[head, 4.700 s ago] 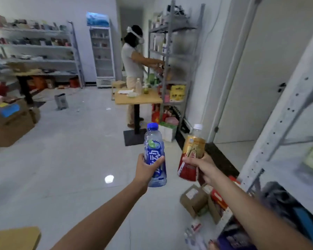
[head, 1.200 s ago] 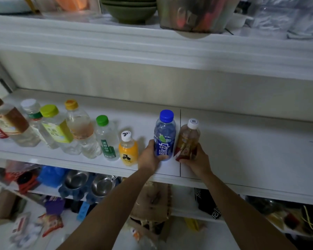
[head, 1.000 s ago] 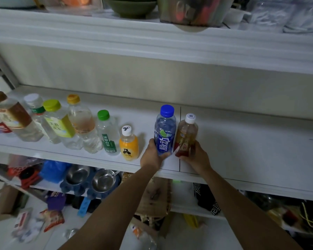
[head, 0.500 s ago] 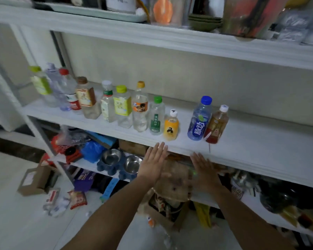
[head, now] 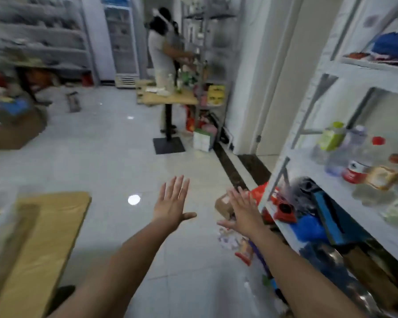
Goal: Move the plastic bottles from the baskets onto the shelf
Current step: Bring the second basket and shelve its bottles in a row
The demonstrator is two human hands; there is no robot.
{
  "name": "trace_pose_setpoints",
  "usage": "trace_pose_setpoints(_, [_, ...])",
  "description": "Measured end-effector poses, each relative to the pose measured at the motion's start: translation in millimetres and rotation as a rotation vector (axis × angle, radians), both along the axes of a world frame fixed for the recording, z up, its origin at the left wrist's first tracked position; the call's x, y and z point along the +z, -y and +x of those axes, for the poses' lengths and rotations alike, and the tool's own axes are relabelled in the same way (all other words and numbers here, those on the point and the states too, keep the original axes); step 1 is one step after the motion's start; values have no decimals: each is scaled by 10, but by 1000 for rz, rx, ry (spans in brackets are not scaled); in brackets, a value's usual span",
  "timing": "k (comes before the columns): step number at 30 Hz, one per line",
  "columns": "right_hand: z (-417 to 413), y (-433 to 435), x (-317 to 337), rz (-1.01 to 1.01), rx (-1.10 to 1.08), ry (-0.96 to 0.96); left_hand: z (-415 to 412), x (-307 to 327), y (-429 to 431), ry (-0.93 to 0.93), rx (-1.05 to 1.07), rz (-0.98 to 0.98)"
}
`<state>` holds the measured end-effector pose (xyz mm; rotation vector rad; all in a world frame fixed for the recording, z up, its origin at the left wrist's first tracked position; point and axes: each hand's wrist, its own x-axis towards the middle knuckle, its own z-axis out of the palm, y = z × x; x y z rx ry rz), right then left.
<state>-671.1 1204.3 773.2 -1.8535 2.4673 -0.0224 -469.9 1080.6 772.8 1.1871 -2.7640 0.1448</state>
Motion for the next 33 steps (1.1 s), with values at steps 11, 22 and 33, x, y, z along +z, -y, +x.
trace_pose_setpoints(11, [2749,2146,95,-93,857,-24,3091,-222,37,-71,895,51])
trace_pose_setpoints(22, [3799,3003,0,-107,1278,-115,3732,-231,-70,21,1376,154])
trace_pose_setpoints(33, [4112,3719,-222,-65,1495,-163,3734,-473,-20,-4,1609,288])
